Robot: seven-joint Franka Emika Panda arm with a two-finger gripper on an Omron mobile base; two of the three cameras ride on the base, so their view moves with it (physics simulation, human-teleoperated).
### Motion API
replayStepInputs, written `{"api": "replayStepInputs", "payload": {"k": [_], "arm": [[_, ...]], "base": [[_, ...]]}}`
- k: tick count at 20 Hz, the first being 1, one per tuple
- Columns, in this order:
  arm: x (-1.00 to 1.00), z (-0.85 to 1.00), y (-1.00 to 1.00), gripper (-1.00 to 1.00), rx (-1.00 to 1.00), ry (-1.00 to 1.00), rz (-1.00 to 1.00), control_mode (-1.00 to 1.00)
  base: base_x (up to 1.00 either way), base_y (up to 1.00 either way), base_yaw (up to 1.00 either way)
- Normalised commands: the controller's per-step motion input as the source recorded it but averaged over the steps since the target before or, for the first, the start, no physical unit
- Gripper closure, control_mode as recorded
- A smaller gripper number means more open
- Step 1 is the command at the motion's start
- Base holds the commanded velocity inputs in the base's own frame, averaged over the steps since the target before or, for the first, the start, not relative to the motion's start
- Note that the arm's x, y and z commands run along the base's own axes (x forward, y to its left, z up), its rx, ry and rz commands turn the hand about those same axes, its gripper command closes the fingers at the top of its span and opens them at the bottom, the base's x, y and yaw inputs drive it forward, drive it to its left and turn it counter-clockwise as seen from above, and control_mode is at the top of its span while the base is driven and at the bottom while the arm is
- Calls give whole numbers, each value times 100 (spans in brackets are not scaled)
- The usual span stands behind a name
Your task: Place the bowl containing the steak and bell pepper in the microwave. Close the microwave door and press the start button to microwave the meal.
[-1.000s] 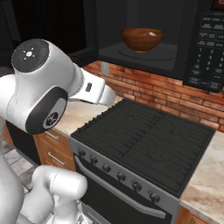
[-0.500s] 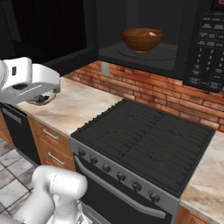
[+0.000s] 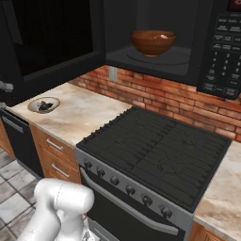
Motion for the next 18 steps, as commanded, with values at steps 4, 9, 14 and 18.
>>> {"api": "replayStepInputs", "payload": {"k": [4,9,14,18], "arm": [[-3,27,100,-100,-33,-4,0,-100],[0,23,100,-100,-33,0,0,-100],[0,23,100,-100,-28,0,0,-100],[8,2,94,-100,-22,1,0,-100]], "base": [[0,0,0],[0,0,0],[0,0,0],[0,0,0]]}}
